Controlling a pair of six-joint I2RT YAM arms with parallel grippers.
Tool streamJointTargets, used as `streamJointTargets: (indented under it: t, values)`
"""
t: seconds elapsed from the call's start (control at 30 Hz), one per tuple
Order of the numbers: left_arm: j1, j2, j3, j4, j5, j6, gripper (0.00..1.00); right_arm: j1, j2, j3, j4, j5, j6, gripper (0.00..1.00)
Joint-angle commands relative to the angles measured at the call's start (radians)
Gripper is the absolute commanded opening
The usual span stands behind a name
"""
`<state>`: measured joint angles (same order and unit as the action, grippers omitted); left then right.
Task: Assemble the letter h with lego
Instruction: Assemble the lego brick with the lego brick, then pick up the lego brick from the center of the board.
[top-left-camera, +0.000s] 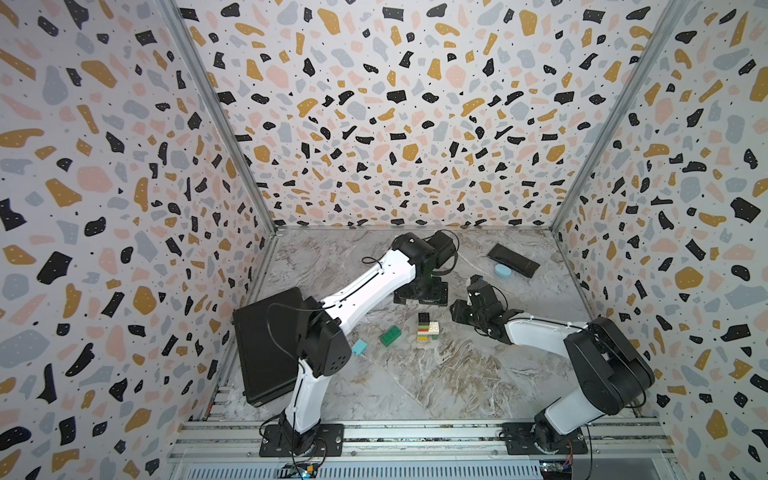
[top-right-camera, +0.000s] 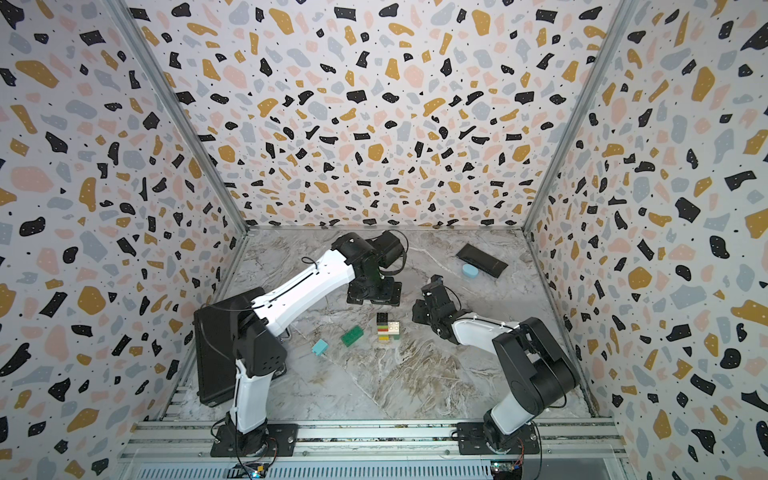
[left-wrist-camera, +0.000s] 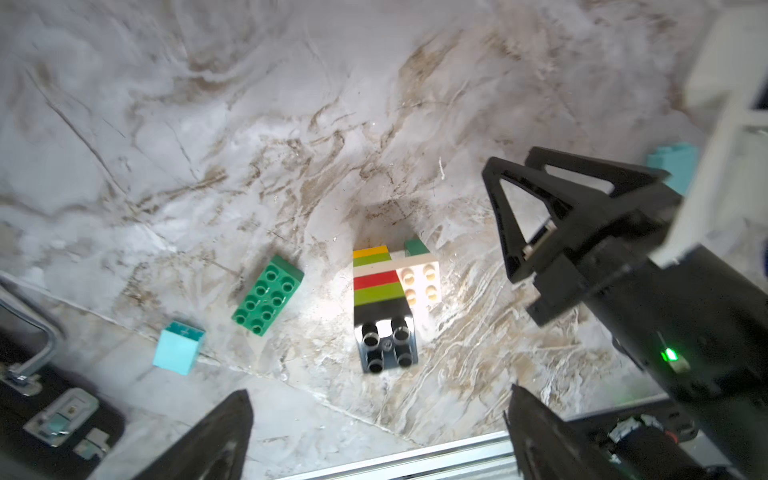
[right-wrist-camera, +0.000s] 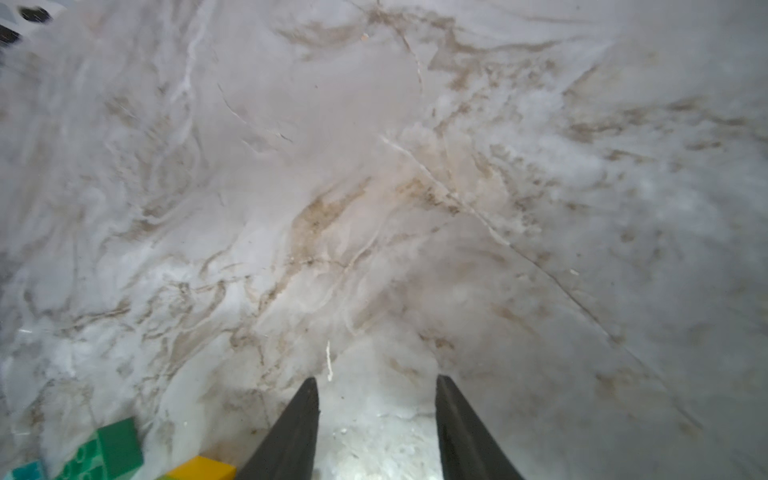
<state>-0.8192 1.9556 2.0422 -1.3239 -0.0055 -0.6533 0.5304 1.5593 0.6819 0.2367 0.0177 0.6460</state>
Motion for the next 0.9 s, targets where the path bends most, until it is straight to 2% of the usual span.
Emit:
streamJointTargets:
  t: [0.0,0.1,0.17,0.2,0.23,0.3,0.4,0.57,0.63,0.7,0.77,0.87]
  values:
    - [0.005,-0.172,-0.159,0.043,-0.042,0.148,0.99,0.000,-0.049,-0.096,0.250,-0.026,-0.048,0.52]
    - [0.005,-0.374,-0.402,0.159,-0.118,0.186,0.99,0.001,-0.057,-0.245,0.592,-0.057,-0.115,0.59]
    - [0.006,-0.497,-0.538,0.203,-0.163,0.206,0.99,0.000,-0.033,-0.350,0.825,-0.064,-0.142,0.84]
    - [0.005,-0.546,-0.586,0.213,-0.189,0.212,0.99,-0.001,-0.024,-0.384,0.908,-0.083,-0.158,0.92]
    - [0.006,-0.599,-0.639,0.221,-0.220,0.221,0.99,-0.011,-0.021,-0.406,0.963,-0.144,-0.185,0.96]
    - [0.003,-0.695,-0.729,0.239,-0.279,0.240,0.99,-0.034,-0.047,-0.385,0.888,-0.269,-0.202,0.97]
    - [0.003,-0.868,-0.888,0.324,-0.392,0.252,0.99,-0.053,-0.109,-0.292,0.629,-0.453,-0.271,0.99]
    - [0.006,-1.105,-1.126,0.463,-0.536,0.226,0.99,-0.057,-0.159,-0.315,0.612,-0.520,-0.419,0.99]
    - [0.006,-1.150,-1.180,0.496,-0.493,0.230,0.99,-0.057,-0.139,-0.287,0.584,-0.604,-0.469,0.95]
    - [0.006,-1.167,-1.167,0.488,-0.479,0.236,0.99,-0.058,-0.105,-0.276,0.602,-0.679,-0.518,0.90]
    - [0.006,-1.179,-1.169,0.485,-0.481,0.231,0.99,-0.058,-0.077,-0.280,0.622,-0.712,-0.570,0.90]
    - [0.006,-1.178,-1.167,0.476,-0.459,0.232,0.99,-0.058,-0.065,-0.256,0.528,-0.748,-0.654,0.89]
